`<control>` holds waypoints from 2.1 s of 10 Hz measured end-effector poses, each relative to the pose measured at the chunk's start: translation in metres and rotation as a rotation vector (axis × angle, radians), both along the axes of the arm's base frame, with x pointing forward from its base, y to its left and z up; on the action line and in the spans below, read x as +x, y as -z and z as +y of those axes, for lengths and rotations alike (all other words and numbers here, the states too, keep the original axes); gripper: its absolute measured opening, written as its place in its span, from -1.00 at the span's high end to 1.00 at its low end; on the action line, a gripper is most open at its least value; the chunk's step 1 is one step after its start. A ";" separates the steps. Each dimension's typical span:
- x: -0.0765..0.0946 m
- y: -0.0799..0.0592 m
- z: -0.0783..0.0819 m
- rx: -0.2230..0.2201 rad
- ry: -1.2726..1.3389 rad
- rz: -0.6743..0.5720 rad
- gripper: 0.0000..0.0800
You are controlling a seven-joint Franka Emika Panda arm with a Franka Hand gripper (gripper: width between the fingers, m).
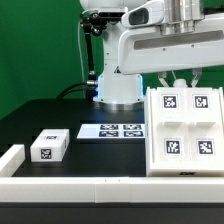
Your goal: Assemble cabinet
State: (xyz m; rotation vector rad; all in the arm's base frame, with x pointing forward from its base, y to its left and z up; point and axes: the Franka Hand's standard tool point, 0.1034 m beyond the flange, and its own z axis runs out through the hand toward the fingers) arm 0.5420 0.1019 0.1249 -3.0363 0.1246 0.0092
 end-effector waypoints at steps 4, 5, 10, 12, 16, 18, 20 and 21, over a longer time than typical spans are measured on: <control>-0.012 0.001 0.000 0.001 0.000 0.067 0.47; -0.006 0.001 0.000 0.000 -0.002 0.077 0.47; 0.005 0.001 0.000 -0.002 0.002 0.102 0.47; 0.005 0.001 0.000 -0.004 0.006 0.087 0.47; 0.000 0.000 0.000 -0.003 0.005 0.113 0.47; 0.002 -0.014 -0.002 0.003 0.001 0.189 0.47; 0.013 -0.009 -0.003 0.004 0.001 0.214 0.47; 0.015 -0.005 -0.001 0.002 0.000 0.209 0.47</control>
Offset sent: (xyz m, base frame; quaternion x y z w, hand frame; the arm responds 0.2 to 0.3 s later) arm -0.0086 -0.0030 0.0075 -0.0178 -0.0408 0.0034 0.9990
